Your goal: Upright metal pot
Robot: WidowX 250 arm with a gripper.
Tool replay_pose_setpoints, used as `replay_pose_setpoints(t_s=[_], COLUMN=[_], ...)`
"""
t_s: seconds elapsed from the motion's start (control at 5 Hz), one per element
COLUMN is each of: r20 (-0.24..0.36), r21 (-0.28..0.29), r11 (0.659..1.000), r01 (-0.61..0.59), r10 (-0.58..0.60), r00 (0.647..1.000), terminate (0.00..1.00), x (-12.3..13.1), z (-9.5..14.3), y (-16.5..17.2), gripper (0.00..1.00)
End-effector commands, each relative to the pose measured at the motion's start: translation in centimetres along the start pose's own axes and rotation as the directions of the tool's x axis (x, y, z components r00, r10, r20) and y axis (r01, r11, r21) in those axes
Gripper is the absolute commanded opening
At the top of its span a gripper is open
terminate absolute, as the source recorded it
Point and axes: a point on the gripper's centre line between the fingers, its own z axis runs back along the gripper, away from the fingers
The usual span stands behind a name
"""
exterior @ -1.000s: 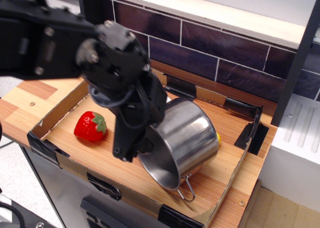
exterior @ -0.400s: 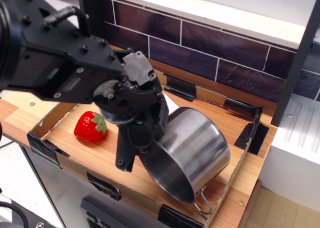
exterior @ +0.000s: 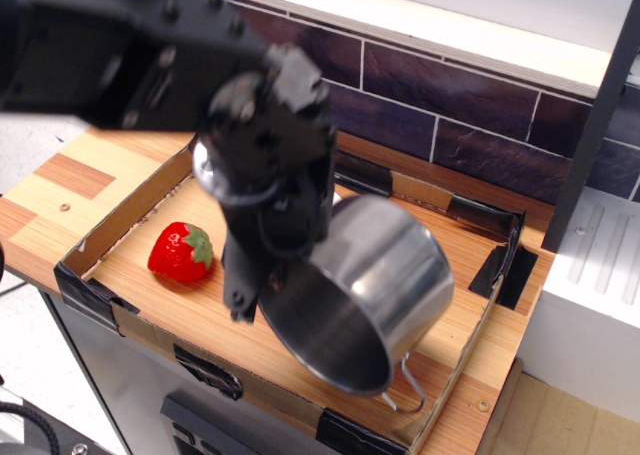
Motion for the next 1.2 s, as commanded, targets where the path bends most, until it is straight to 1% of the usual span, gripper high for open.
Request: replay_pose_setpoints(t_s=[0.0, 0.2, 0.4, 0.6, 0.8, 1.0], r20=[-0.214, -0.308, -0.345, -0.358, -0.377, -0.413], r21=[-0.188, -0.363, -0.477, -0.576, -0.669, -0.692], r11=[0.950, 0.852, 0.778, 0.685, 0.577, 0.529], r01=[-0.249, -0.377, -0.410, -0.446, -0.468, -0.491], r10=[0.207, 0.273, 0.263, 0.279, 0.279, 0.268], r00=[0.955, 0.912, 0.901, 0.891, 0.883, 0.870], terminate=[0.00, 0.00, 0.00, 0.00, 0.00, 0.00], x=[-2.0, -2.7, -3.7, -4.7, -5.3, -5.1], z=[1.2, 0.8, 0.0, -0.4, -1.0, -2.4], y=[3.2, 3.4, 2.9, 2.8, 2.7, 2.1], gripper=[0.00, 0.00, 0.00, 0.00, 0.00, 0.00])
